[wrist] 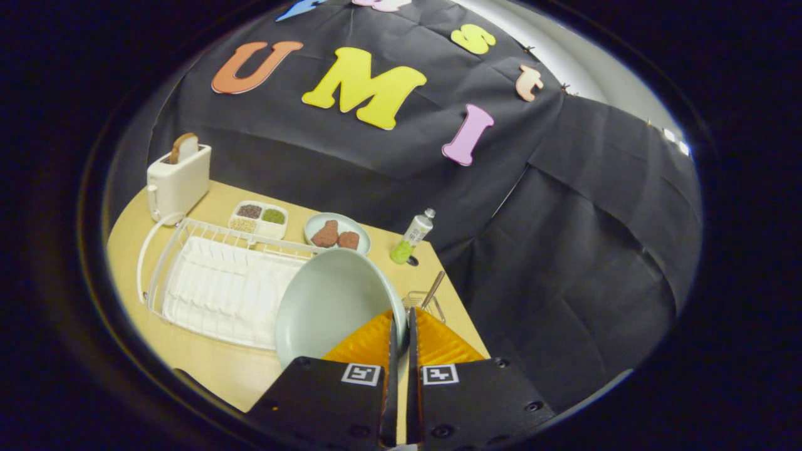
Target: Take the plate from the dish rack, then take the spoon from the basket and place it into the plate.
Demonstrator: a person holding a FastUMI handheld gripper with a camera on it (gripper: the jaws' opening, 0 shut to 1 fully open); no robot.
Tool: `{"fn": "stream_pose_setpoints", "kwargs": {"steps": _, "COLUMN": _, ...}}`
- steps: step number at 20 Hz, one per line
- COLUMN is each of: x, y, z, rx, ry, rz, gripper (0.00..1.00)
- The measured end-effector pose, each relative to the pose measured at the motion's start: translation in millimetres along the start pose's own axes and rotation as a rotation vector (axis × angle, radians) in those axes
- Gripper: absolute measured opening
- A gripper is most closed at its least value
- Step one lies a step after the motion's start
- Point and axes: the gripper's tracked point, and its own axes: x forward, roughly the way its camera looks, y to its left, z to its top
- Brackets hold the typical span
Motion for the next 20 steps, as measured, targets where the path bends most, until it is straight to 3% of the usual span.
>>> {"fn": "stream_pose_setpoints", "kwargs": {"steps": 5, "x": -6.2, "y": -21.0, "z": -42.1, "rx": 0.17, "ry": 0.039, "rz": 0.184, "gripper": 0.09}}
{"fn": "stream_pose_setpoints", "kwargs": {"steps": 10, "x": 11.6, "y": -15.1, "z": -119.3, "rx": 0.349, "ry": 0.18, "rz": 0.424, "gripper": 0.1}}
{"fn": "stream_pose_setpoints", "kwargs": {"steps": 20, "x": 58.2, "y": 12.8, "z": -215.7, "rx": 0.383, "ry": 0.371, "rz": 0.496, "gripper": 0.09}}
